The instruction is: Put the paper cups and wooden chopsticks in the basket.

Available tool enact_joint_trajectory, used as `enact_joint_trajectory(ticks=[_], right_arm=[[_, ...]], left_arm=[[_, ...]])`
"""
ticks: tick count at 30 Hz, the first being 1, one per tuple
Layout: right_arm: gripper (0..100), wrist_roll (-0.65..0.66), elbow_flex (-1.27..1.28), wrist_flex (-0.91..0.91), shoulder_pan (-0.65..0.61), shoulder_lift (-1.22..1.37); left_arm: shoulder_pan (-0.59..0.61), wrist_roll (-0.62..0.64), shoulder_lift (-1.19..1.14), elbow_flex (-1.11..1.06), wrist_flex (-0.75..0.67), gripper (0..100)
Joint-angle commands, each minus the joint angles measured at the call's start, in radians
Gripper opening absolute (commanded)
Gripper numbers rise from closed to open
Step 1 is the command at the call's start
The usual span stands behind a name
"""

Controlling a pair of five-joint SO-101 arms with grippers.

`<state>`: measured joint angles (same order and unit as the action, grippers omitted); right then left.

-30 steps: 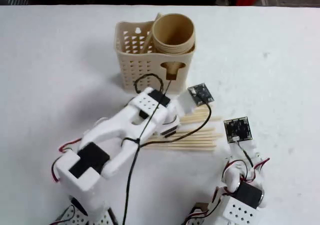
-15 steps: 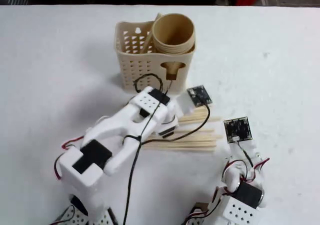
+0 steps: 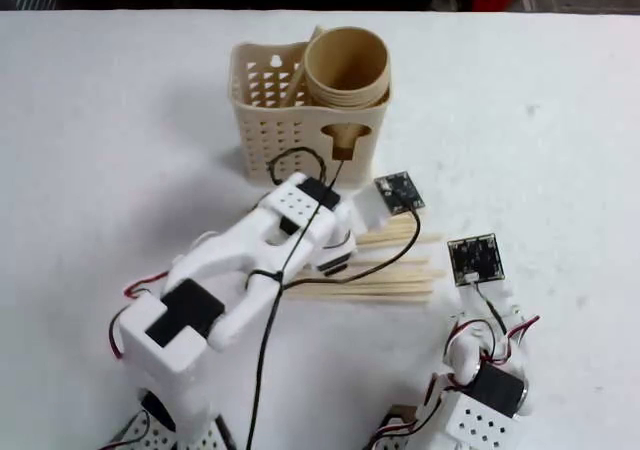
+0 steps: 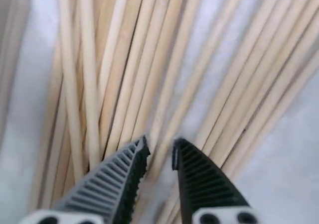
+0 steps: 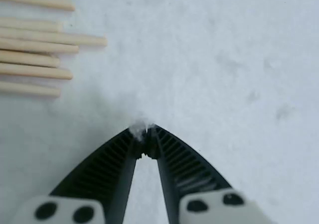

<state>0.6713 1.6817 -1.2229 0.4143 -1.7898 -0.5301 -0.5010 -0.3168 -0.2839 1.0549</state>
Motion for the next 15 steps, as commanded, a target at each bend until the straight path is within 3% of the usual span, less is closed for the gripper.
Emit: enact_joint_trajectory(ticks=[1,9,15], right_arm=[[1.8,0.0,0.008,0.012,0.005,-0.008],[1.8,0.0,0.008,0.012,0.005,-0.008],[1.8,0.0,0.008,0.012,0.005,-0.008]], left_arm=[[0.044,0.002,0.008,-0.005,0.058,2],[0.191,-0.069,0.028,-0.015,0.137,2],[0.234,-0.141,0.305,-0.13,0.17,2]])
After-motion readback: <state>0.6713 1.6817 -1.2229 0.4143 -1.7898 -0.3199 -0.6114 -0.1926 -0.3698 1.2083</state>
